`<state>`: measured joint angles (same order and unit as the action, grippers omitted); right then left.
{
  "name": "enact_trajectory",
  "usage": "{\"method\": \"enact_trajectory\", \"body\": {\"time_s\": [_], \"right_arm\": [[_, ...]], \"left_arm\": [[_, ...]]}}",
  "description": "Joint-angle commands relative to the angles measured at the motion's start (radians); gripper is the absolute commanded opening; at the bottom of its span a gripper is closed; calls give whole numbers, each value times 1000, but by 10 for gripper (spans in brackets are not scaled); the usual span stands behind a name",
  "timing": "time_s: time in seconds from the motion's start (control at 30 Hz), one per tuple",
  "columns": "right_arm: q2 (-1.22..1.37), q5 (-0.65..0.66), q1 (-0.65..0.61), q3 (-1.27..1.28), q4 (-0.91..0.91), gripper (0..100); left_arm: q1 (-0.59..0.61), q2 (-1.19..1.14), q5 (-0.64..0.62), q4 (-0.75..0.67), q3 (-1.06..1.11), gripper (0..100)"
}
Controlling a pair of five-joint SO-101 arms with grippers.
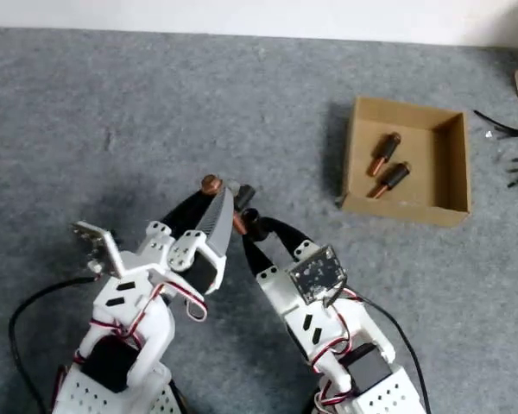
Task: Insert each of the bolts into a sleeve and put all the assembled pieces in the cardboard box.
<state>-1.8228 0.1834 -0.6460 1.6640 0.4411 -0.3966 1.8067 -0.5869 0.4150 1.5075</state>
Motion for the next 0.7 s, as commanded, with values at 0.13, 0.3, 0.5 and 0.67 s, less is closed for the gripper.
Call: {"method": "enact_trajectory", "body": {"time_s": [0.13,0.3,0.5,0.67], "right_arm": [[-16,3,7,-13,-25,5],[-16,8,7,21,-28,7],[-16,8,7,22,-28,8],[-16,8,7,22,-28,9]], "left_arm": [[-12,10,-2,-140,-18,5],[-12,8,-2,-207,-35,5],[-18,8,0,-210,51,6],[-19,8,0,-265,84,6]]}}
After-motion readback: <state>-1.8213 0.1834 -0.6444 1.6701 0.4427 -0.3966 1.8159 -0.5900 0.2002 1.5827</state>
